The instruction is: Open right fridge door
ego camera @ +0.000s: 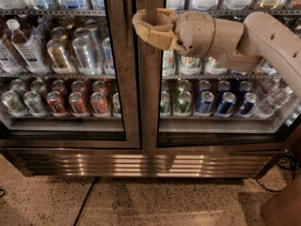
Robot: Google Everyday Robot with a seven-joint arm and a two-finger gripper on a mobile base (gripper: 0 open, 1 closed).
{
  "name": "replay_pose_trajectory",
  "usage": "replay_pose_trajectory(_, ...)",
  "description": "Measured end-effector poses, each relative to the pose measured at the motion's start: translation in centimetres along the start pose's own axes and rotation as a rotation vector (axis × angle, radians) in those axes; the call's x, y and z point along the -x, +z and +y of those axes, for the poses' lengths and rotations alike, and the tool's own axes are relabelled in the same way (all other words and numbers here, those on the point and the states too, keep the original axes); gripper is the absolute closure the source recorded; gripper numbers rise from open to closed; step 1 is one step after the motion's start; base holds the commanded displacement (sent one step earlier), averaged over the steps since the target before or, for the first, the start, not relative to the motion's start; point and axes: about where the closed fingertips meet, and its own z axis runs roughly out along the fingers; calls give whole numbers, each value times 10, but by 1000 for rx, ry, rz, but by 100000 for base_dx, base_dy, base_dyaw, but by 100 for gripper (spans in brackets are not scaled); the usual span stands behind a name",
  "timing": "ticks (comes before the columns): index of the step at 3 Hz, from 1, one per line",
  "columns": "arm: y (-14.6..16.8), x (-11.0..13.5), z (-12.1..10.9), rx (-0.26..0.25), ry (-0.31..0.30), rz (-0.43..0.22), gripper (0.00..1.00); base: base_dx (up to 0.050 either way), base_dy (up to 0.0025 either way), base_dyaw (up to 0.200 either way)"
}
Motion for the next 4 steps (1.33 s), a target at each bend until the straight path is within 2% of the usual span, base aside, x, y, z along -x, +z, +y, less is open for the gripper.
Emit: replay_pose_trajectory(4,-3,5,18,19,-6,-4,100,0,0,0)
